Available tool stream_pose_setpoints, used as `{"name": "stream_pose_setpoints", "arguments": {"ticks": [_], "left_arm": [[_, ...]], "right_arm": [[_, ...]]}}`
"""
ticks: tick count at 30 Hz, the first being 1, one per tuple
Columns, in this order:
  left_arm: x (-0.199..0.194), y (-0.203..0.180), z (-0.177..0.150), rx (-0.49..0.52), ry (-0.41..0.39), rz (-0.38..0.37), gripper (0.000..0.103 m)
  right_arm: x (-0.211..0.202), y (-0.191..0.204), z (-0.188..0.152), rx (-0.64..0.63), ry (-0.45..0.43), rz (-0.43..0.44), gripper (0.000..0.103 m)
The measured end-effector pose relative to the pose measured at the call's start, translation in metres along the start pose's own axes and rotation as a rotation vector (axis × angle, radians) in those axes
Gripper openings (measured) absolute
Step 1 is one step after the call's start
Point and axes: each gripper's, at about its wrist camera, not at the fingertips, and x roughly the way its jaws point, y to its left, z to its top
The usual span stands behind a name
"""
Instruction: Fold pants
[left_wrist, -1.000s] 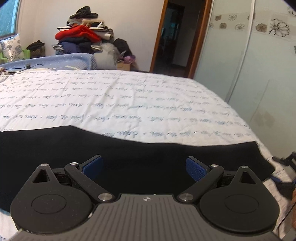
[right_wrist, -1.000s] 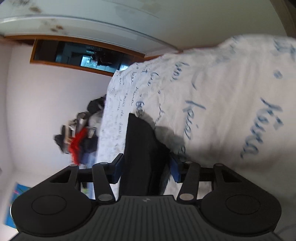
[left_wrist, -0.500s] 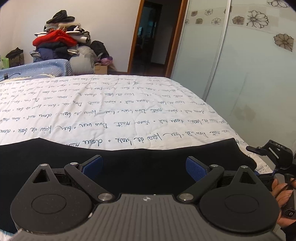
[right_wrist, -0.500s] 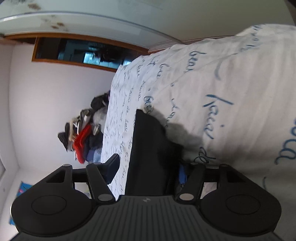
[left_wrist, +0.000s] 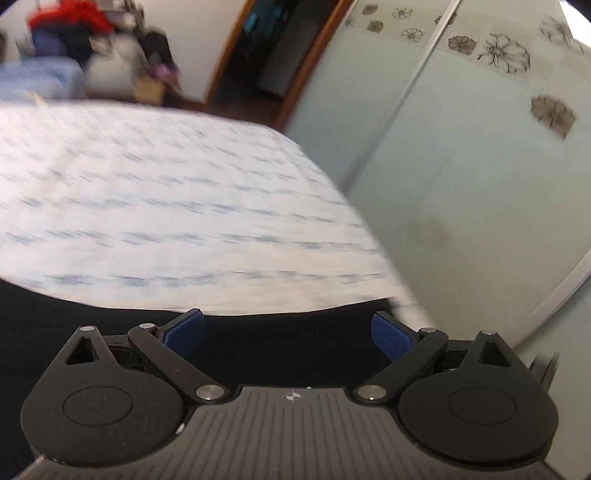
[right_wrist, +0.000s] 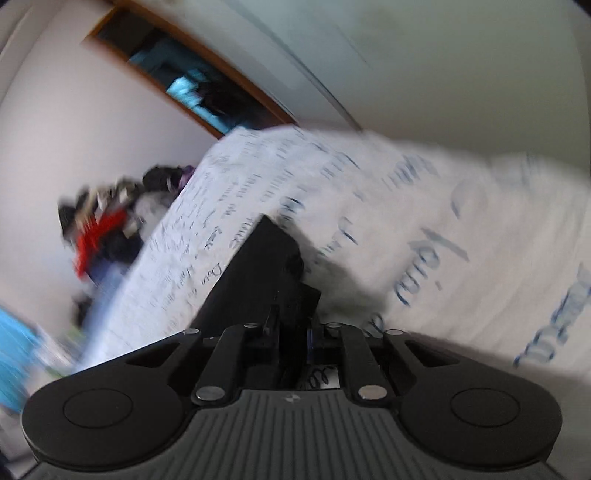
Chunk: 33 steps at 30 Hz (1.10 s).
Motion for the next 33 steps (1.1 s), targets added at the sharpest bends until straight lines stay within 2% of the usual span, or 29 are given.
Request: {"name": "stream_pose_setpoints", "arguments": {"ticks": [2, 4, 5, 9, 11, 13, 16, 17, 18, 19, 20, 23, 26, 30, 33], "left_arm": [[0.029, -0.018, 0.009, -0.005, 0.061, -0.073, 0.099], [0.061, -0.034, 0.012, -0.009, 0.135, -0.126, 0.098], [0.079, -0.042, 0.013, -0.009, 0.187, -0.157, 0.097], [0.131, -0.077, 0.011, 0.018, 0.341, -0.194, 0.096], [0.149, -0.097, 0.008, 0.093, 0.384, -0.155, 0.096], [0.164, -0.118, 0.002, 0.234, 0.407, -0.096, 0.094], [0.182, -0.133, -0.006, 0.354, 0.423, 0.004, 0.084], [0.186, -0.134, -0.008, 0.377, 0.423, 0.021, 0.072], [0.190, -0.135, -0.010, 0.400, 0.422, 0.035, 0.035], [0.193, -0.134, -0.013, 0.409, 0.431, 0.055, 0.016], [0.194, -0.128, -0.012, 0.395, 0.445, 0.058, 0.005], [0.181, -0.113, -0.013, 0.386, 0.380, 0.057, 0.006], [0.147, -0.086, -0.008, 0.344, 0.318, 0.068, 0.006], [0.079, -0.029, 0.003, 0.259, 0.252, 0.089, 0.006], [0.030, 0.033, 0.005, 0.106, 0.223, 0.138, 0.006]], "right_arm": [[-0.007, 0.028, -0.009, -0.201, -0.056, -0.060, 0.012], [-0.012, 0.047, -0.019, -0.353, -0.094, -0.078, 0.012], [-0.013, 0.056, -0.025, -0.415, -0.104, -0.091, 0.012], [-0.013, 0.075, -0.042, -0.579, -0.135, -0.128, 0.012], [-0.012, 0.078, -0.048, -0.622, -0.140, -0.139, 0.012], [-0.011, 0.080, -0.050, -0.650, -0.144, -0.151, 0.012], [-0.012, 0.081, -0.050, -0.663, -0.146, -0.148, 0.012], [-0.012, 0.081, -0.050, -0.668, -0.147, -0.144, 0.012], [-0.013, 0.082, -0.052, -0.676, -0.147, -0.141, 0.012], [-0.014, 0.082, -0.052, -0.683, -0.146, -0.140, 0.012], [-0.013, 0.083, -0.053, -0.692, -0.142, -0.141, 0.012], [-0.015, 0.086, -0.058, -0.727, -0.134, -0.142, 0.012], [-0.020, 0.094, -0.063, -0.754, -0.129, -0.121, 0.012], [-0.028, 0.129, -0.086, -0.831, -0.089, -0.005, 0.012], [-0.025, 0.168, -0.117, -0.915, -0.027, 0.114, 0.012]]}}
